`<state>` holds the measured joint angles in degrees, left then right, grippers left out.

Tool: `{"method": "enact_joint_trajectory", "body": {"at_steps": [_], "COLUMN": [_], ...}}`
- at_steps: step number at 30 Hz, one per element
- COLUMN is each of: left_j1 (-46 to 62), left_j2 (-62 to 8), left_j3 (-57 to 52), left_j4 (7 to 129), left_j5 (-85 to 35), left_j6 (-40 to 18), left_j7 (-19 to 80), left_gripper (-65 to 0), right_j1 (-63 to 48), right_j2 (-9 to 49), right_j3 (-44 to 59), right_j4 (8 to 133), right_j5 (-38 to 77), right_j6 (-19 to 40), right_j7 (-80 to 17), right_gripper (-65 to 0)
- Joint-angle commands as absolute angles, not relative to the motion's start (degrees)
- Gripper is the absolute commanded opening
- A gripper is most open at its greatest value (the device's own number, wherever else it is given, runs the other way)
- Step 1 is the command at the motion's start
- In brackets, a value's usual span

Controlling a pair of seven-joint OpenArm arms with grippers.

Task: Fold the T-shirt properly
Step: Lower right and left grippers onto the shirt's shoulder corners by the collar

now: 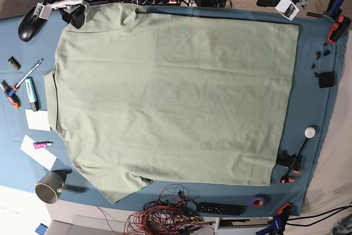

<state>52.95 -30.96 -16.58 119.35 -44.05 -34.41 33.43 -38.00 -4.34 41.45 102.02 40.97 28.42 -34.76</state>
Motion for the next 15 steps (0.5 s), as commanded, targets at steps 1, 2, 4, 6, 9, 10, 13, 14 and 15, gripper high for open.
{"method": "enact_joint_trajectory", "body": {"at_steps": [1,2,4,6,9,10,13,14,15], "left_j1": [53.45,53.45,53.41,53.15,52.82,52.62,52.21,52.18,52.21], "left_j2": [-31.46,-31.46,-31.46,-31.46,-31.46,-31.48,-31.46,-31.46,-31.48], "left_j3": [-16.88,-16.88,-16.88,-16.88,-16.88,-16.88,-16.88,-16.88,-16.88], "left_j4": [120.11,120.11,120.11,120.11,120.11,120.11,120.11,120.11,120.11], "left_j5": [-44.99,-44.99,-45.01,-45.01,-45.01,-45.01,-45.01,-45.01,-45.01], "left_j6": [-34.98,-34.98,-34.98,-34.98,-34.98,-34.98,-34.98,-34.96,-34.96], "left_j7": [32.58,32.58,32.58,32.58,32.58,32.60,32.58,32.58,32.58], "left_gripper": [-37.8,-37.8,-37.8,-37.8,-37.8,-37.8,-37.8,-37.8,-37.8], "right_j1": [-39.29,-39.57,-39.88,-39.90,-40.03,-40.05,-40.36,-40.36,-40.34], "right_j2": [-4.29,-4.29,-4.29,-4.29,-4.69,-4.99,-5.63,-5.76,-5.87], "right_j3": [41.71,41.74,41.71,41.69,41.65,41.65,41.50,41.50,41.45], "right_j4": [102.30,102.30,102.30,102.30,102.30,102.30,102.30,102.30,102.30], "right_j5": [40.03,40.01,40.10,41.60,43.53,43.75,44.71,44.84,45.15], "right_j6": [28.03,28.03,28.01,28.03,28.14,28.21,28.29,28.32,28.45], "right_j7": [-36.45,-36.47,-36.53,-37.89,-39.57,-39.86,-40.49,-40.56,-40.62], "right_gripper": [-38.8,-38.8,-38.8,-38.8,-38.8,-38.8,-38.8,-38.8,-38.8]}}
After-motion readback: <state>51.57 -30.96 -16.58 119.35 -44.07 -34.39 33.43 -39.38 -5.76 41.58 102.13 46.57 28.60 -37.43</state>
